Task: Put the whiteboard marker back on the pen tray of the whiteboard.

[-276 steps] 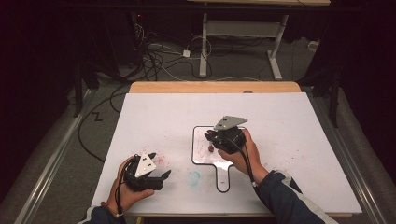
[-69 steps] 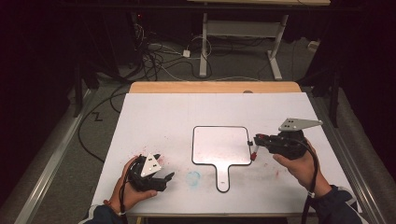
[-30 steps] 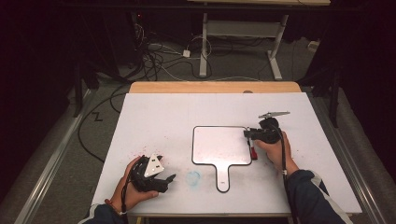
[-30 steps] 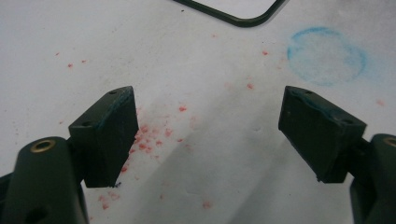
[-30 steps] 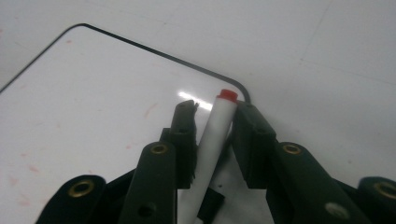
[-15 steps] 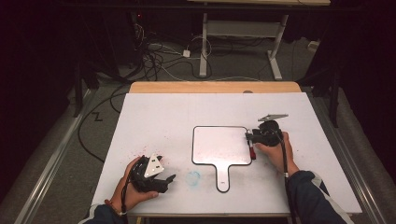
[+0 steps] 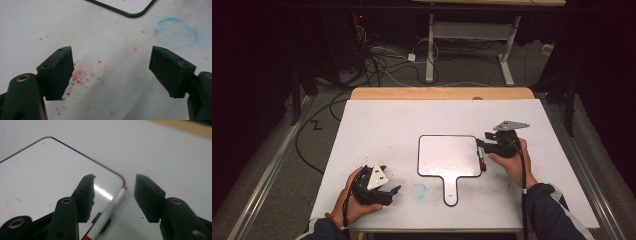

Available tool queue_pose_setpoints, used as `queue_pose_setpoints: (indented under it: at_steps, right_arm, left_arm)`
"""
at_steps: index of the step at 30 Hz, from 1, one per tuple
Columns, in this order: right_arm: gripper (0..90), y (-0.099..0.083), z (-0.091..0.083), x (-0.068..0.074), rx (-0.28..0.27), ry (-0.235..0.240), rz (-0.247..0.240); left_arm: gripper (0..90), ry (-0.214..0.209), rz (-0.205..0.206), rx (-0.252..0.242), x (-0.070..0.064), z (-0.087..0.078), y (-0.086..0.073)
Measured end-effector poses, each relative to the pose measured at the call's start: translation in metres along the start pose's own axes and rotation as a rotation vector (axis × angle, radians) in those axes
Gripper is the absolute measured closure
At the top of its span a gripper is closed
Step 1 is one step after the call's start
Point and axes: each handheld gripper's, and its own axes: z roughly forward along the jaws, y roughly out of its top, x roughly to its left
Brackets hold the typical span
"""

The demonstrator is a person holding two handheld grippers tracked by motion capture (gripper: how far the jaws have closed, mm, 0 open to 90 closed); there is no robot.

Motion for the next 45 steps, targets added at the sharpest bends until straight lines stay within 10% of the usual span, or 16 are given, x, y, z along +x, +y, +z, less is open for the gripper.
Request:
queue_pose_setpoints:
  at_steps: [9,22,45]
  right_arm:
    - [40.0,-0.007,-0.049,0.013,-0.138,-0.061,-0.156]
    - [31.2,-0.054,-0.101,0.024,-0.259,-0.095,-0.205]
    - [29.2,-0.082,-0.101,0.035,-0.225,-0.107,-0.231]
  left_arm:
    - [19.1,0.011,0.003,0.002,0.001,0.001,0.001]
    - [19.1,0.052,0.006,-0.027,0.002,-0.005,0.001]
    - [19.1,0.061,0.016,-0.054,0.001,-0.006,0.004]
